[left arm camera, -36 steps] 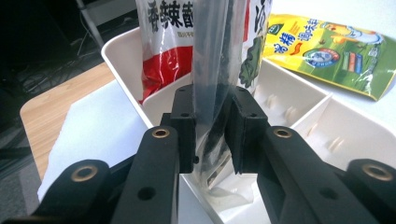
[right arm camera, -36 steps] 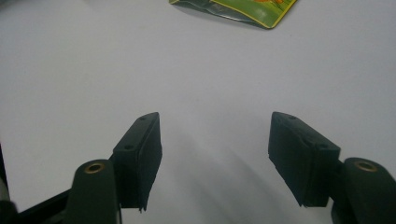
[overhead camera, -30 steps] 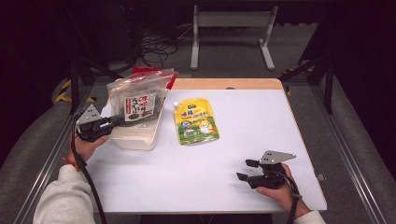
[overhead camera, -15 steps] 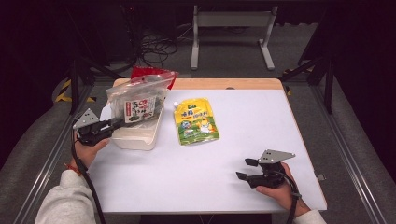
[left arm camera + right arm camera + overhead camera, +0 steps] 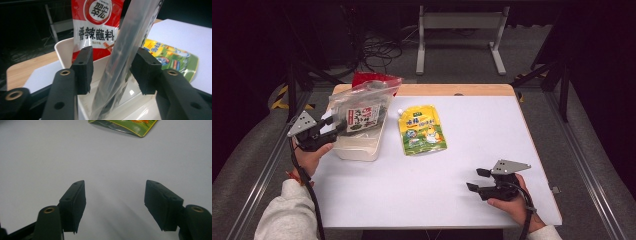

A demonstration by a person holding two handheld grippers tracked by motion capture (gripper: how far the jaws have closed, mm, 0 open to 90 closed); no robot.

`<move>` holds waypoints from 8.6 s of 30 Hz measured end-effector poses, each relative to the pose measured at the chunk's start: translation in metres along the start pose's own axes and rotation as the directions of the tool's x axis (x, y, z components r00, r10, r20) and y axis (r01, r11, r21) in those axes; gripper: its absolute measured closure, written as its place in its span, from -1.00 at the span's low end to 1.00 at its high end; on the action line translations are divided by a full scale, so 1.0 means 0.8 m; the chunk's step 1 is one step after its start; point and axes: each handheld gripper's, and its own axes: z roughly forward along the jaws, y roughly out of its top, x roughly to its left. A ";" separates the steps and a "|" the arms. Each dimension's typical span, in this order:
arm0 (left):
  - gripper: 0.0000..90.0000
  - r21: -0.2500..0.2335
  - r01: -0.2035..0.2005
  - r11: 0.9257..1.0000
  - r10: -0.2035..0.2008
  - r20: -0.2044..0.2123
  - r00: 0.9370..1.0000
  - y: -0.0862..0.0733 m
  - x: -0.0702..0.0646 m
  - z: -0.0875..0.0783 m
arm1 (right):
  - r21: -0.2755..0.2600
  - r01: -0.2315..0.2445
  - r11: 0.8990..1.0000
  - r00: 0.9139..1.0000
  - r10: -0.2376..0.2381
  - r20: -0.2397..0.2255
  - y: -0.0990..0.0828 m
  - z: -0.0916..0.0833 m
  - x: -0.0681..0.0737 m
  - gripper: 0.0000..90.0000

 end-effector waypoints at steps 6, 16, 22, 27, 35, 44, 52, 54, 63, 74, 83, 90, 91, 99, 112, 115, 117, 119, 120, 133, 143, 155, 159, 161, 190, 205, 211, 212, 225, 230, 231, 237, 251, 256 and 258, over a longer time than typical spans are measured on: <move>0.49 0.007 -0.015 1.000 0.015 -0.016 1.000 0.004 -0.002 0.004 | -0.001 -0.003 1.000 1.000 0.003 -0.001 0.000 0.000 0.000 -0.26; 0.71 0.051 -0.011 0.999 0.015 -0.063 0.998 -0.001 0.003 0.004 | -0.002 0.000 1.000 1.000 0.000 -0.003 0.000 0.001 0.001 -0.26; 0.67 0.036 0.020 0.999 -0.017 -0.067 0.998 -0.004 0.005 0.004 | -0.008 -0.001 1.000 1.000 0.001 0.006 0.001 0.001 -0.001 -0.21; 0.51 0.014 0.021 1.000 -0.020 -0.058 0.998 -0.001 -0.001 -0.002 | -0.021 -0.009 1.000 1.000 0.009 0.015 0.007 0.005 -0.005 -0.12; 0.30 -0.009 0.026 1.000 -0.026 -0.061 0.998 0.003 -0.008 -0.017 | -0.046 -0.027 0.999 0.999 0.028 0.030 0.025 0.016 -0.016 0.02; 0.28 0.008 0.000 1.000 0.000 -0.085 0.996 -0.003 -0.026 -0.041 | -0.044 -0.045 0.998 0.998 0.048 0.049 0.041 0.033 -0.030 -0.06; 0.36 0.000 -0.004 1.000 0.004 -0.106 0.994 -0.006 -0.043 -0.068 | -0.053 -0.055 0.997 0.997 0.058 0.059 0.059 0.049 -0.040 -0.11; 0.38 0.016 -0.021 1.000 0.022 -0.082 0.996 -0.008 -0.053 -0.071 | -0.053 -0.056 0.997 0.997 0.059 0.057 0.065 0.056 -0.041 -0.12; 0.46 0.103 -0.090 0.991 0.082 0.080 0.993 -0.019 -0.114 -0.057 | -0.010 -0.039 0.999 0.998 0.039 0.050 0.086 0.102 -0.042 -0.18; 0.25 0.274 -0.149 0.950 0.075 0.266 0.961 -0.052 -0.176 -0.003 | 0.106 0.112 0.988 0.981 -0.127 0.148 0.105 0.160 -0.020 -0.39; 0.17 0.309 -0.143 0.940 0.035 0.329 0.944 -0.060 -0.185 0.015 | 0.139 0.176 0.974 0.956 -0.203 0.211 0.120 0.186 -0.011 -0.47; 0.15 0.328 -0.149 0.933 0.024 0.357 0.934 -0.064 -0.190 0.024 | 0.142 0.246 0.959 0.941 -0.272 0.201 0.124 0.190 -0.002 -0.06; 0.15 0.328 -0.151 0.932 0.024 0.361 0.932 -0.063 -0.191 0.025 | 0.144 0.262 0.954 0.937 -0.287 0.199 0.124 0.190 0.000 0.03; 0.12 0.346 -0.139 0.928 -0.005 0.384 0.923 -0.066 -0.193 0.031 | 0.204 0.447 0.871 0.842 -0.486 0.234 0.126 0.196 0.023 0.87; -0.24 0.366 -0.044 0.929 -0.091 0.344 0.935 -0.064 -0.196 0.054 | 0.194 0.524 0.829 0.799 -0.558 0.223 0.108 0.168 0.046 1.00; -0.49 0.387 0.003 0.922 -0.133 0.310 0.941 -0.065 -0.200 0.067 | 0.173 0.540 0.824 0.802 -0.566 0.192 0.093 0.147 0.059 1.00; -0.58 0.394 0.038 0.918 -0.177 0.323 0.930 -0.064 -0.201 0.072 | 0.160 0.548 0.821 0.804 -0.570 0.172 0.082 0.134 0.068 1.00; -0.62 0.392 0.057 0.918 -0.199 0.332 0.922 -0.062 -0.203 0.077 | 0.151 0.555 0.818 0.805 -0.574 0.152 0.073 0.123 0.075 1.00; -0.63 0.386 0.059 0.921 -0.200 0.335 0.921 -0.061 -0.204 0.079 | 0.148 0.563 0.813 0.802 -0.581 0.140 0.067 0.116 0.080 0.99; -0.78 0.440 0.179 0.880 -0.333 0.304 0.892 -0.057 -0.200 0.116 | 0.113 0.610 0.784 0.782 -0.619 0.073 0.031 0.083 0.113 0.98; -0.80 0.475 0.197 0.858 -0.362 0.286 0.887 -0.060 -0.198 0.124 | 0.100 0.585 0.805 0.807 -0.590 0.021 0.016 0.078 0.113 1.00; -0.75 0.478 0.199 0.855 -0.350 0.249 0.903 -0.056 -0.194 0.130 | -0.033 0.265 0.964 0.963 -0.263 0.053 0.039 0.056 0.062 0.75; -0.77 0.477 0.193 0.858 -0.342 0.249 0.906 -0.056 -0.194 0.130 | 0.006 0.202 0.979 0.979 -0.202 0.028 0.037 0.066 0.053 0.79; -0.76 0.477 0.205 0.855 -0.355 0.249 0.901 -0.057 -0.193 0.129 | 0.049 0.203 0.978 0.978 -0.205 0.028 0.033 0.075 0.052 0.95; -0.68 0.502 0.212 0.839 -0.420 0.346 0.839 -0.053 -0.200 0.149 | 0.065 0.225 0.972 0.974 -0.226 -0.002 0.040 0.085 0.058 1.00; 0.83 0.393 0.091 0.915 -0.226 0.313 0.923 -0.035 -0.211 0.135 | 0.018 0.251 0.968 0.968 -0.251 -0.014 0.040 0.076 0.059 0.84; 0.87 0.281 0.054 0.958 -0.155 0.353 0.923 -0.016 -0.219 0.112 | -0.052 0.220 0.974 0.975 -0.220 -0.011 0.042 0.047 0.055 0.40; 0.88 0.268 0.044 0.962 -0.143 0.360 0.922 -0.014 -0.221 0.109 | -0.063 0.207 0.976 0.978 -0.209 -0.018 0.042 0.042 0.053 0.32; 0.93 0.126 -0.044 0.991 -0.013 0.417 0.909 0.010 -0.244 0.077 | -0.058 0.157 0.986 0.987 -0.158 -0.004 0.030 0.009 0.037 -0.01; 0.94 0.093 -0.064 0.994 0.016 0.442 0.897 0.018 -0.246 0.069 | -0.055 0.139 0.989 0.990 -0.139 0.006 0.025 0.006 0.031 -0.03; 0.94 0.080 -0.070 0.994 0.028 0.443 0.896 0.019 -0.247 0.067 | -0.053 0.137 0.989 0.991 -0.137 0.008 0.025 0.006 0.030 -0.03; 0.95 0.042 -0.100 0.994 0.071 0.452 0.889 0.028 -0.253 0.056 | -0.045 0.145 0.988 0.989 -0.144 0.012 0.024 0.009 0.029 -0.05; 0.95 -0.051 -0.119 0.992 0.129 0.428 0.895 0.054 -0.219 0.022 | -0.041 0.140 0.989 0.990 -0.140 0.006 0.024 0.013 0.029 -0.09; 0.95 -0.098 -0.128 0.987 0.156 0.384 0.910 0.069 -0.191 0.000 | -0.028 0.149 0.988 0.989 -0.149 0.008 0.019 0.013 0.030 -0.09; 0.95 -0.113 -0.122 0.986 0.156 0.363 0.919 0.073 -0.180 -0.009 | -0.027 0.144 0.989 0.990 -0.144 0.009 0.018 0.013 0.030 -0.10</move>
